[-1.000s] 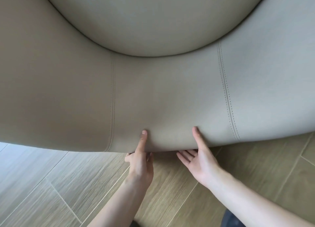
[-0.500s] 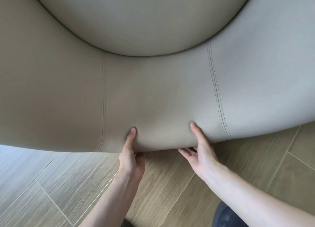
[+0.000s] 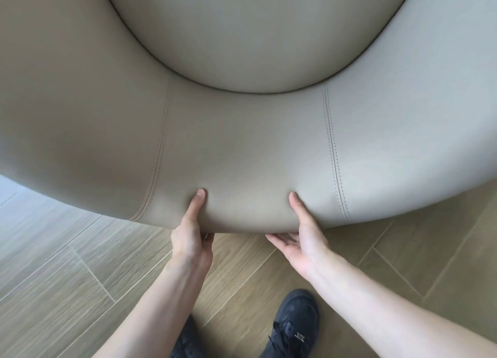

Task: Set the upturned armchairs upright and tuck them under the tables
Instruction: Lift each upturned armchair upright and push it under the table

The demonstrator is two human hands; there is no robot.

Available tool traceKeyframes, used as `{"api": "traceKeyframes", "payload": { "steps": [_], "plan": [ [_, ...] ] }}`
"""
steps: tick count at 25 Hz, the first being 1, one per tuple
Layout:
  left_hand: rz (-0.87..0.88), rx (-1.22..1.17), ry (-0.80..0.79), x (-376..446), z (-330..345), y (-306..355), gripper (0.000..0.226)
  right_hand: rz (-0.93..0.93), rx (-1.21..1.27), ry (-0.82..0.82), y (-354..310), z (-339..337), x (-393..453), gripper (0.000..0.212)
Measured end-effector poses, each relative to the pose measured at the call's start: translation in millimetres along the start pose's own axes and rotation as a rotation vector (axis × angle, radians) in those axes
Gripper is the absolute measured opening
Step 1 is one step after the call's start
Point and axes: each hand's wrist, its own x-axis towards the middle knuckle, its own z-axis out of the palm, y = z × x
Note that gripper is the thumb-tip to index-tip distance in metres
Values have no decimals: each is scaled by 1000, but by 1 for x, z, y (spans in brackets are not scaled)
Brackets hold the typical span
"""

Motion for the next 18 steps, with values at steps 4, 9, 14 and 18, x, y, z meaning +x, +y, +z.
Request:
{"api": "traceKeyframes", "payload": {
  "steps": [4, 9, 14, 18],
  "plan": [
    [29, 4, 111, -57, 16, 23, 43, -8, -42, 45, -24, 11, -54, 70],
    [-5, 45, 172, -123, 25, 51, 52, 30, -125, 70, -52, 18, -122, 60],
    [-47, 92, 252, -200, 28, 78, 64, 100, -169, 140, -85, 24, -206, 45],
    [-47, 98, 299, -250, 38, 103, 68, 112, -188, 201, -104, 41, -261, 40]
  ]
}}
